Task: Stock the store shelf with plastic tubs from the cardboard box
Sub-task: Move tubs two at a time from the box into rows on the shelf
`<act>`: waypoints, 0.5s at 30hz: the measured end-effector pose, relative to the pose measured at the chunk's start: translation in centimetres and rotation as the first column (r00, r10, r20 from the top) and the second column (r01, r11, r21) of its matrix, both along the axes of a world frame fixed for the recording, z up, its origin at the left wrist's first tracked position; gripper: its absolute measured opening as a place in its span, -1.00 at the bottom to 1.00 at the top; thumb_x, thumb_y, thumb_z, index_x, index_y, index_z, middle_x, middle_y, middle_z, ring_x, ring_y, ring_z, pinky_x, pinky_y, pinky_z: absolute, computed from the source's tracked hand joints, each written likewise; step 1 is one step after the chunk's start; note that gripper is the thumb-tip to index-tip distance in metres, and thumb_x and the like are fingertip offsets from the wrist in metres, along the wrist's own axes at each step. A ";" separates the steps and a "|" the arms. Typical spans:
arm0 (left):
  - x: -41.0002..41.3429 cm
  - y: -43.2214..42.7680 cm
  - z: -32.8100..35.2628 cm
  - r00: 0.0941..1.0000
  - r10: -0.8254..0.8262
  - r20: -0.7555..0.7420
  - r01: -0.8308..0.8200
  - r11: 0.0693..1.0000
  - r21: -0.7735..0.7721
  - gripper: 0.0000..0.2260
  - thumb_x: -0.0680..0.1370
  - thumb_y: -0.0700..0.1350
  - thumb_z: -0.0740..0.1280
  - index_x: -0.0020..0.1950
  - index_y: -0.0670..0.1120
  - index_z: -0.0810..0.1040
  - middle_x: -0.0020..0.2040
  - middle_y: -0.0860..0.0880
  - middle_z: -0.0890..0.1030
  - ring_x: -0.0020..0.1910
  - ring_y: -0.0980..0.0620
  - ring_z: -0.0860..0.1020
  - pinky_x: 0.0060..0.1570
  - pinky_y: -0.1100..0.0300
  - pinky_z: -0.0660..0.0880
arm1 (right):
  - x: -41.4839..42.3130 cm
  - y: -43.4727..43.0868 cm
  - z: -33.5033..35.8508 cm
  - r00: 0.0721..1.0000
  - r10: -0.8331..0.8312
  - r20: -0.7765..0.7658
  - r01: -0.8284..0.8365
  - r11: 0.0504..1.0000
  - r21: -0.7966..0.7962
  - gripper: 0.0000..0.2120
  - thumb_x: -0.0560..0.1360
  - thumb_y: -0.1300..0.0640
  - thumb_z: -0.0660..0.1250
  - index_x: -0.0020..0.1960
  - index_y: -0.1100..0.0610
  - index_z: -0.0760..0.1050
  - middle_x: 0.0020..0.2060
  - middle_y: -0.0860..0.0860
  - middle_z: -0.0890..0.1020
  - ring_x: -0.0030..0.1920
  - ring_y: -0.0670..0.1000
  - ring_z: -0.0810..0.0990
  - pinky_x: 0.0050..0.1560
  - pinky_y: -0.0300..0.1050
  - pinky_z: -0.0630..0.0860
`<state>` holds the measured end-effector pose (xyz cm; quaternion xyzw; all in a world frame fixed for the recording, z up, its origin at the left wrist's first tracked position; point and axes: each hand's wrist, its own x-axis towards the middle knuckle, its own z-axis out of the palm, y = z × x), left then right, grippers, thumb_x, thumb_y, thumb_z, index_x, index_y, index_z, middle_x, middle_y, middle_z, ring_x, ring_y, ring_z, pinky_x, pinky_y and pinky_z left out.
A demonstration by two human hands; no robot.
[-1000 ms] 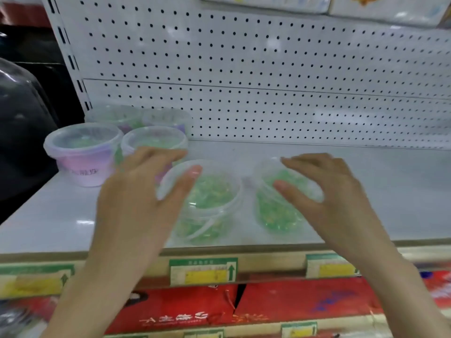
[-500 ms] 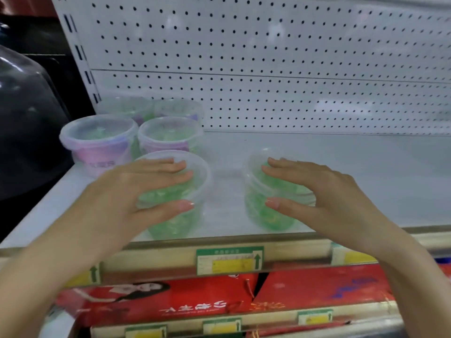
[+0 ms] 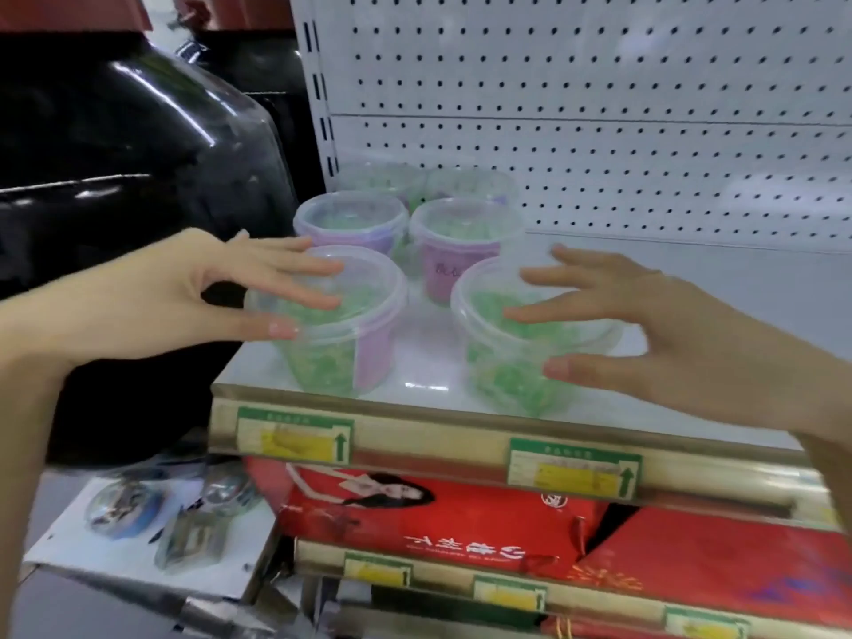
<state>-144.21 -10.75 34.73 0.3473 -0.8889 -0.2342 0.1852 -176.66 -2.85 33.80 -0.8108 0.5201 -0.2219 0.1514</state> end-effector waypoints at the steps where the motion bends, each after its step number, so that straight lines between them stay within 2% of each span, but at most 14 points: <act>1: -0.5 0.5 0.1 0.993 0.052 -0.102 -0.054 0.998 -0.013 -0.68 0.36 0.22 0.33 0.09 0.25 0.60 0.24 0.26 0.53 0.36 0.26 0.35 0.43 0.15 0.15 | 0.1 0.3 0.4 0.999 -0.034 -0.022 0.034 0.999 -0.009 -0.53 0.22 -0.35 0.21 0.13 -0.38 0.44 0.32 -0.38 0.34 0.40 -0.39 0.07 0.44 -0.23 0.02; 3: -2.3 1.5 -0.4 0.941 0.201 -0.274 -0.230 0.970 -0.079 -0.68 0.36 0.23 0.30 0.04 0.20 0.63 0.14 0.23 0.60 0.23 0.29 0.47 0.30 0.26 0.33 | 1.4 0.7 0.7 0.993 -0.119 -0.019 0.118 0.992 -0.046 -0.44 0.22 -0.40 0.14 0.20 -0.35 0.42 0.30 -0.38 0.36 0.34 -0.40 0.16 0.33 -0.37 0.10; 4: -3.5 1.8 -0.8 0.920 0.275 -0.280 -0.325 0.933 -0.152 -0.65 0.34 0.28 0.27 0.05 0.22 0.61 0.12 0.26 0.59 0.19 0.33 0.47 0.27 0.28 0.35 | 2.4 0.8 0.6 0.984 -0.170 -0.046 0.167 0.983 -0.076 -0.40 0.25 -0.42 0.12 0.25 -0.30 0.41 0.29 -0.36 0.39 0.31 -0.34 0.24 0.26 -0.36 0.18; 5: -4.7 2.1 -1.4 0.907 0.341 -0.247 -0.396 0.891 -0.222 -0.59 0.32 0.33 0.25 0.10 0.23 0.58 0.14 0.29 0.56 0.20 0.34 0.45 0.28 0.29 0.34 | 3.6 0.8 0.2 0.969 -0.222 -0.111 0.209 0.971 -0.120 -0.39 0.29 -0.42 0.10 0.29 -0.25 0.39 0.30 -0.32 0.41 0.30 -0.23 0.31 0.22 -0.27 0.24; 7: -6.3 2.7 -2.5 0.886 0.438 -0.151 -0.463 0.829 -0.314 -0.46 0.30 0.42 0.27 0.19 0.21 0.54 0.22 0.27 0.50 0.26 0.26 0.40 0.28 0.26 0.30 | 5.4 0.7 -0.8 0.910 -0.323 -0.261 0.267 0.936 -0.228 -0.43 0.38 -0.38 0.09 0.31 -0.17 0.38 0.32 -0.20 0.43 0.29 -0.04 0.35 0.12 -0.10 0.26; 10: -6.1 2.8 -3.3 0.911 0.400 -0.104 -0.405 0.812 -0.420 -0.44 0.33 0.39 0.28 0.21 0.12 0.56 0.25 0.22 0.50 0.28 0.23 0.39 0.26 0.32 0.21 | 5.8 0.9 -1.5 0.881 -0.369 -0.296 0.276 0.909 -0.311 -0.53 0.48 -0.27 0.13 0.30 -0.08 0.42 0.29 -0.09 0.48 0.28 0.04 0.37 0.09 -0.06 0.26; 12: -4.7 2.3 -2.9 0.957 0.277 -0.084 -0.287 0.872 -0.397 -0.46 0.32 0.36 0.23 0.20 0.15 0.55 0.25 0.32 0.45 0.29 0.32 0.33 0.36 0.32 0.07 | 4.6 0.9 -1.3 0.934 -0.244 -0.262 0.176 0.950 -0.259 -0.59 0.50 -0.14 0.18 0.29 -0.04 0.47 0.30 -0.04 0.50 0.31 0.04 0.40 0.19 -0.07 0.30; 14: -2.7 1.9 -2.2 0.982 0.186 -0.011 -0.181 0.936 -0.304 -0.53 0.30 0.35 0.22 0.17 0.30 0.50 0.22 0.47 0.40 0.35 0.40 0.23 0.43 0.14 -0.07 | 3.1 0.7 -0.7 0.987 -0.073 -0.141 0.059 0.993 -0.103 -0.63 0.49 0.00 0.26 0.29 -0.13 0.46 0.37 -0.13 0.43 0.37 -0.18 0.32 0.32 -0.33 0.18; 15: -1.7 1.7 -1.8 0.988 0.153 0.029 -0.141 0.956 -0.256 -0.58 0.31 0.34 0.27 0.16 0.35 0.50 0.22 0.50 0.39 0.37 0.42 0.19 0.44 0.04 -0.10 | 2.4 0.8 -0.3 0.996 -0.019 -0.083 0.017 0.999 -0.032 -0.63 0.47 0.02 0.29 0.26 -0.21 0.44 0.36 -0.21 0.39 0.37 -0.32 0.23 0.32 -0.49 0.08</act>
